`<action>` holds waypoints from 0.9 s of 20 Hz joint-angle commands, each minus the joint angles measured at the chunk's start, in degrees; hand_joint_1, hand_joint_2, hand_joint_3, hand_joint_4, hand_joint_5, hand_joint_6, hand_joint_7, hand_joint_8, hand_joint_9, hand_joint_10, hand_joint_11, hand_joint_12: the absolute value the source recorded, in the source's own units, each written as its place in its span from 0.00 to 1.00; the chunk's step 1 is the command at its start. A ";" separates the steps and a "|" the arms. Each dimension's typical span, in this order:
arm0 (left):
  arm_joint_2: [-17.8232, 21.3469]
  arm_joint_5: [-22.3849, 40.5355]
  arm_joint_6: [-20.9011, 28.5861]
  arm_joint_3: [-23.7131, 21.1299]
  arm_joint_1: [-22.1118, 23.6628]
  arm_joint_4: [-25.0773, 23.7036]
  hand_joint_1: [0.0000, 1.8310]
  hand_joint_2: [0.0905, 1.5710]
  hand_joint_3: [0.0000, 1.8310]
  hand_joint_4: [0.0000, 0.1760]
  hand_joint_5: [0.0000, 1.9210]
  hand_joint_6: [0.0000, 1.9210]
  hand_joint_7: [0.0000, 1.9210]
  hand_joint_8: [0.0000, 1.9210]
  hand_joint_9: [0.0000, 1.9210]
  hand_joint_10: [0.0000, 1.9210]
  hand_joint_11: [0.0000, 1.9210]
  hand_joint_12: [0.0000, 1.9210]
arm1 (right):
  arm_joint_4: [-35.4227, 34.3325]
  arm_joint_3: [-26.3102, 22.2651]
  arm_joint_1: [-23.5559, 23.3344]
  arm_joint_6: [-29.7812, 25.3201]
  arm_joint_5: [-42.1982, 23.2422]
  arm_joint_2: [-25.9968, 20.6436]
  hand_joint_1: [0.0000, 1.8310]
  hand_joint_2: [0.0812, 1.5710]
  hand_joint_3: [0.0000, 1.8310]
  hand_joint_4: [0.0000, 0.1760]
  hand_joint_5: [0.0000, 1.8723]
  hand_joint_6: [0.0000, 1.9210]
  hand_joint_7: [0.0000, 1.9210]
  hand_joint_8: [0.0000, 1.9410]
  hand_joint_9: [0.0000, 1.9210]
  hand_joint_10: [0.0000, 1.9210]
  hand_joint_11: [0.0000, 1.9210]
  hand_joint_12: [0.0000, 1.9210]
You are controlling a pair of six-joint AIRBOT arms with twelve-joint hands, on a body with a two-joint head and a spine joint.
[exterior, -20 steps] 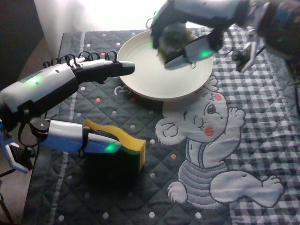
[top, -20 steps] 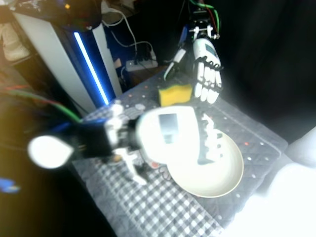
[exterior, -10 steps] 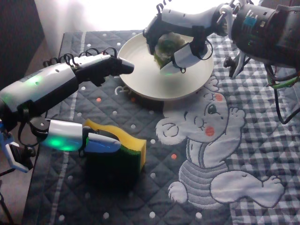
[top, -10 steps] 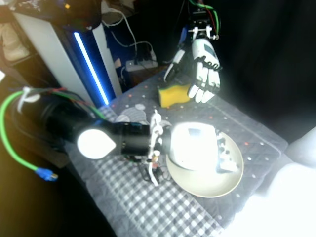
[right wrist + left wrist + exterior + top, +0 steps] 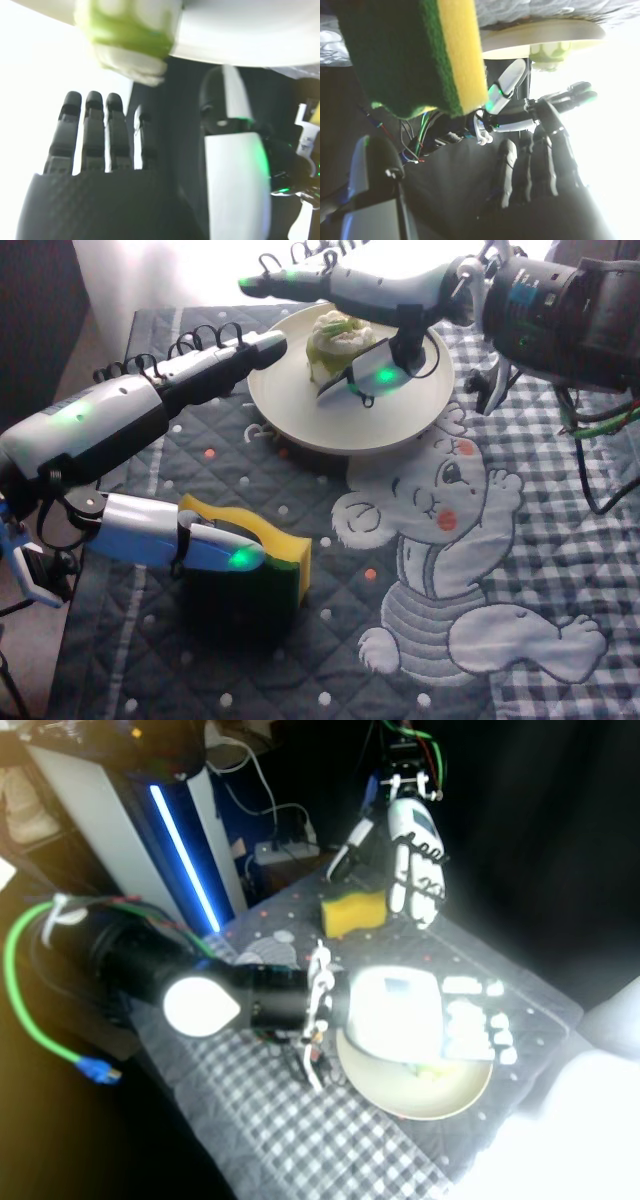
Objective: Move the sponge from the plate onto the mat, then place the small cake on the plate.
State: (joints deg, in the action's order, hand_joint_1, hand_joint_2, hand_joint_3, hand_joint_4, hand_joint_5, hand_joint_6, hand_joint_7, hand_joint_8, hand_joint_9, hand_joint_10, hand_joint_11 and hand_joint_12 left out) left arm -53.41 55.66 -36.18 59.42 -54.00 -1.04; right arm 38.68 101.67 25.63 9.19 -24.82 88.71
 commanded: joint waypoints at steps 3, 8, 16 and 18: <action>0.81 8.88 0.59 -0.54 -0.55 1.53 0.40 0.48 0.00 0.86 0.00 0.00 0.00 0.00 0.00 0.00 0.00 0.12 | -4.76 -1.47 -0.81 -2.09 -10.21 -5.11 0.40 0.56 0.00 0.88 0.00 0.00 0.06 0.00 0.04 0.00 0.00 0.15; 5.06 14.15 -1.11 -2.87 -3.21 4.93 0.44 0.48 0.00 0.78 0.00 0.00 0.00 0.00 0.00 0.00 0.00 0.02 | -8.10 -10.13 -0.78 -2.13 -18.66 -18.87 0.38 0.57 0.00 0.99 0.00 0.00 0.04 0.00 0.00 0.00 0.00 0.00; 9.22 36.83 -2.21 -8.11 -17.46 18.69 0.36 0.51 0.01 0.72 0.00 0.00 0.00 0.00 0.00 0.00 0.01 0.00 | -28.48 -26.77 14.10 7.01 -42.64 -35.84 0.44 0.59 0.00 0.89 0.03 0.01 0.06 0.01 0.01 0.00 0.00 0.00; 7.62 43.00 -1.76 -8.46 -18.88 21.72 0.28 0.57 0.00 0.51 0.00 0.00 0.00 0.00 0.00 0.00 0.00 0.29 | -37.55 -29.97 23.13 9.16 -53.21 -36.81 0.43 0.57 0.00 1.00 0.04 0.00 0.09 0.00 0.06 0.01 0.00 0.00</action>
State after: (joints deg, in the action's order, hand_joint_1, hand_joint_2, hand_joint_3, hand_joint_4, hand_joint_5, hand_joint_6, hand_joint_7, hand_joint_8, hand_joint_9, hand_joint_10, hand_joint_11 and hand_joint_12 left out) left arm -45.95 89.84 -38.13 50.96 -73.25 20.95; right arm 2.92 71.13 50.92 18.72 -68.07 52.16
